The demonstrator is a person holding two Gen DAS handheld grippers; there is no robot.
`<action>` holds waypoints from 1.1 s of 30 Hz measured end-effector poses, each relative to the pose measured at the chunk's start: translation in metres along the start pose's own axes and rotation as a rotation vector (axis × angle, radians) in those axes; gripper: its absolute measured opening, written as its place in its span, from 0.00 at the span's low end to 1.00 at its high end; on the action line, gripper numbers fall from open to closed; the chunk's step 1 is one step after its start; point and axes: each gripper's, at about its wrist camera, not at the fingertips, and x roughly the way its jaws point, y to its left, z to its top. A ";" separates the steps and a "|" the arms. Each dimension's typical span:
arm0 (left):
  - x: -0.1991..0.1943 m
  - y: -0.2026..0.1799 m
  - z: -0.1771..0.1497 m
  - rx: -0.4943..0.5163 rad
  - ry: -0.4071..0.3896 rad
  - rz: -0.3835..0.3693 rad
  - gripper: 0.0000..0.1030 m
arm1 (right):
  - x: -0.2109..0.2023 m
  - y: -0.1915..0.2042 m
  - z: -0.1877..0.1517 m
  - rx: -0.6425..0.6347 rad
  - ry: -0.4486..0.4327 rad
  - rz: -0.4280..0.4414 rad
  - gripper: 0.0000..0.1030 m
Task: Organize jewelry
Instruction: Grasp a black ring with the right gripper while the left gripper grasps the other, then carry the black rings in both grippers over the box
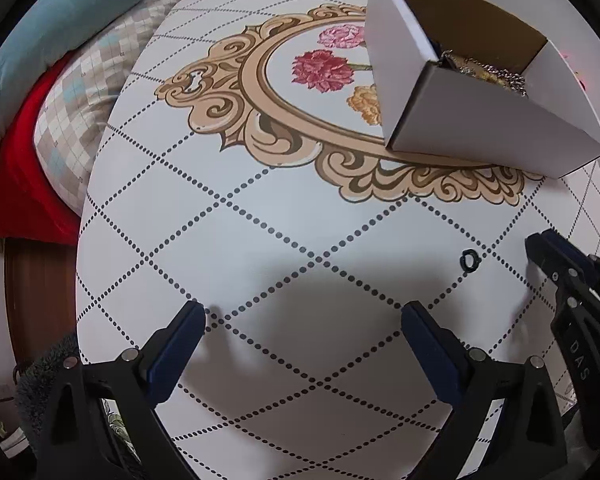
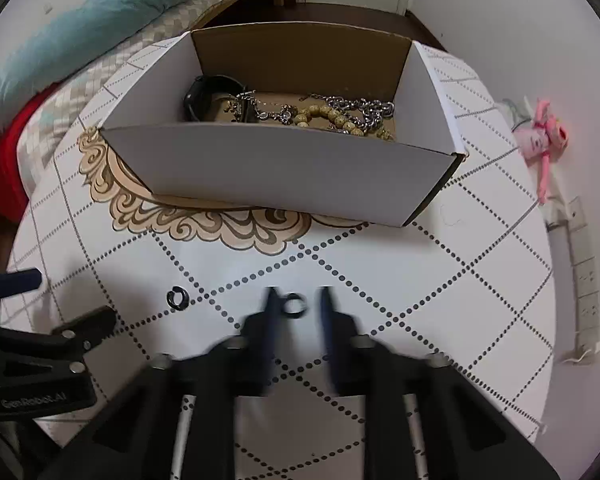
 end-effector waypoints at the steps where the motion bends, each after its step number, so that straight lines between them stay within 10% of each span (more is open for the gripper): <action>1: -0.002 -0.001 0.000 0.002 -0.008 -0.002 0.97 | -0.001 -0.001 -0.002 0.007 -0.003 0.005 0.13; 10: -0.012 -0.045 -0.001 0.061 -0.097 -0.069 0.97 | -0.018 -0.054 -0.015 0.166 -0.025 0.023 0.13; 26: -0.014 -0.081 0.003 0.137 -0.170 -0.075 0.14 | -0.020 -0.083 -0.018 0.222 -0.018 -0.008 0.13; 33: -0.018 -0.080 0.002 0.143 -0.194 -0.086 0.10 | -0.028 -0.084 -0.017 0.221 -0.030 -0.003 0.13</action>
